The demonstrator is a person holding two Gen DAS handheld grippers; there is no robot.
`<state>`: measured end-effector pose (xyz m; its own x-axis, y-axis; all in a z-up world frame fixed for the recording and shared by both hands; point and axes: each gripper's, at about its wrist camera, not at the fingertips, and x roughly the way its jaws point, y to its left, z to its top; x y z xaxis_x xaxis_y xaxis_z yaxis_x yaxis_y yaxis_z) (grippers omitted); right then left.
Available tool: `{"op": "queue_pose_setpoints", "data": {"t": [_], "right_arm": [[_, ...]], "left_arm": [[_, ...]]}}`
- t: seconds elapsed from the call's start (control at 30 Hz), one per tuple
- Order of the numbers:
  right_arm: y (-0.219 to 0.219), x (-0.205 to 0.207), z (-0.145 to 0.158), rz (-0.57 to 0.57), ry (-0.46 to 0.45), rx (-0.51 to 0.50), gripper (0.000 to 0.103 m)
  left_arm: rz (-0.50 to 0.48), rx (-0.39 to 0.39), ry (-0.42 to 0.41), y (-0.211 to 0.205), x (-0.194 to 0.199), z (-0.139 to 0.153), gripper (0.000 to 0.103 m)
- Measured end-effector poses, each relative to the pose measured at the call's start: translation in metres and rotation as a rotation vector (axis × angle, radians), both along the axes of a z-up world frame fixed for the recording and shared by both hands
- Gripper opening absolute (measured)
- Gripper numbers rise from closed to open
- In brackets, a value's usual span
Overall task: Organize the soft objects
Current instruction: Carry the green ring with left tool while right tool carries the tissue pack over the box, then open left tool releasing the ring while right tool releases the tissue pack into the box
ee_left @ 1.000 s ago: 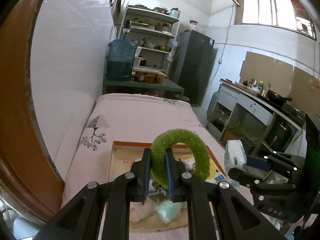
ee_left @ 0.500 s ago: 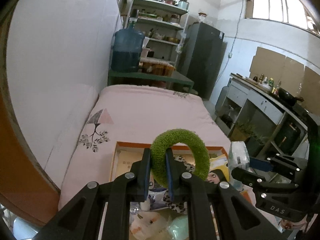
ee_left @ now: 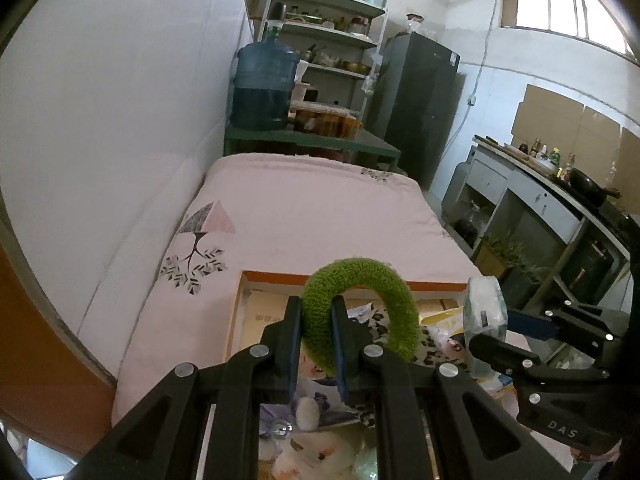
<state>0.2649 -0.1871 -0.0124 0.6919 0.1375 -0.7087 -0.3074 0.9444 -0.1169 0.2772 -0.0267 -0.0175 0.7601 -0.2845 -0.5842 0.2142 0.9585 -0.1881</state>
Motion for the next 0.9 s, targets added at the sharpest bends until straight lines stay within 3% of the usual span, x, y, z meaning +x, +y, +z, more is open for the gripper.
{"op": "queue_pose_setpoints", "data": {"t": [0.2,0.47,0.57,0.63,0.7,0.9], "right_arm": [[0.010,0.006,-0.011,0.023,0.002,-0.027,0.038],[0.021,0.005,-0.024,0.067,-0.024,-0.059,0.046],[0.020,0.006,-0.026,0.082,-0.013,-0.037,0.060],[0.019,0.007,-0.027,0.086,-0.010,-0.026,0.067],[0.016,0.005,-0.027,0.086,-0.013,-0.016,0.067],[0.000,-0.016,-0.012,0.049,-0.061,0.108,0.073]], "left_arm": [[0.003,0.031,0.048,-0.001,0.009,-0.022,0.014],[-0.036,0.036,0.147,-0.004,0.018,-0.058,0.015],[-0.047,0.031,0.153,-0.003,0.017,-0.063,0.030],[-0.051,0.019,0.147,-0.001,0.016,-0.064,0.053],[-0.044,0.003,0.129,0.003,0.012,-0.062,0.060],[-0.024,-0.012,0.090,0.009,-0.002,-0.047,0.060]]}}
